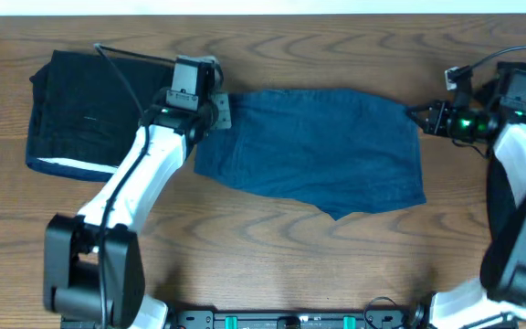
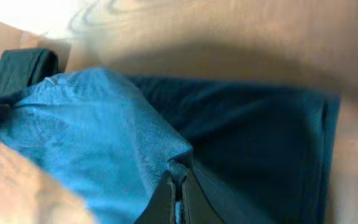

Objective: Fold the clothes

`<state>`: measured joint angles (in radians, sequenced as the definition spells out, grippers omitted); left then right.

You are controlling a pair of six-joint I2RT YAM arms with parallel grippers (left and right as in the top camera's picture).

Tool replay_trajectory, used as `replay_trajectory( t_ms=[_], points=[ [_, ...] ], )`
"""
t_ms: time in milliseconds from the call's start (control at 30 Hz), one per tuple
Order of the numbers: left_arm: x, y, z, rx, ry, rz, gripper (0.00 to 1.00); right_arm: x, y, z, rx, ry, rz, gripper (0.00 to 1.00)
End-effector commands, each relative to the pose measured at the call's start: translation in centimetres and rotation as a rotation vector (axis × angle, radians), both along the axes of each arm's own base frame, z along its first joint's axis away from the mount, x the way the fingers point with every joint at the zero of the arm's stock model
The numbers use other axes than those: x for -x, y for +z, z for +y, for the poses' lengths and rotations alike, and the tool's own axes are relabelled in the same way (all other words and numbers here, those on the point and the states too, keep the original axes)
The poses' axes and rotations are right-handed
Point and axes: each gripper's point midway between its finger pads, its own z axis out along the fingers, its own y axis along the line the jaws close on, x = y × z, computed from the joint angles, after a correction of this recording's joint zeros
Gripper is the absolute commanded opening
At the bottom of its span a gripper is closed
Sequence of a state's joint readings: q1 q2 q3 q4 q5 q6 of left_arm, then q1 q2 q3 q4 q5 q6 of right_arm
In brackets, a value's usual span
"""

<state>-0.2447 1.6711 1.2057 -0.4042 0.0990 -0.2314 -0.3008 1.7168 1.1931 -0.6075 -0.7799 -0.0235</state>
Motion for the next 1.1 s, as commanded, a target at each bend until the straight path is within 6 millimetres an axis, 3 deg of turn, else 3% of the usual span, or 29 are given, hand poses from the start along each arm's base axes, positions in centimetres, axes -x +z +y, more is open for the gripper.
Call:
replay_trajectory(
  t_ms=[0, 100, 233, 500, 667, 1067],
  points=[
    [2.0, 0.0, 0.9, -0.031, 0.005, 0.061, 0.06, 2.6, 0.8, -0.5, 0.072, -0.04, 0.086, 0.01],
    [5.1, -1.1, 1.7, -0.059, 0.009, 0.188, 0.06, 6.4, 0.2, 0.0, 0.073, -0.048, 0.251, 0.01],
    [8.5, -2.4, 2.5, -0.073, 0.061, 0.346, 0.06, 9.6, -1.5, 1.3, 0.036, -0.03, 0.396, 0.01],
    [12.5, -3.5, 3.1, -0.079, 0.12, 0.517, 0.06, 14.9, -9.4, 0.3, 0.259, -0.171, 0.655, 0.01],
    [13.5, -4.8, 2.9, -0.081, 0.11, 0.567, 0.06, 16.0, -11.0, 0.0, 0.365, -0.193, 0.691, 0.01],
    [14.7, -10.8, 2.4, -0.12, 0.09, 0.68, 0.06, 15.9, -11.6, 1.5, 0.396, -0.145, 0.667, 0.01]
  ],
)
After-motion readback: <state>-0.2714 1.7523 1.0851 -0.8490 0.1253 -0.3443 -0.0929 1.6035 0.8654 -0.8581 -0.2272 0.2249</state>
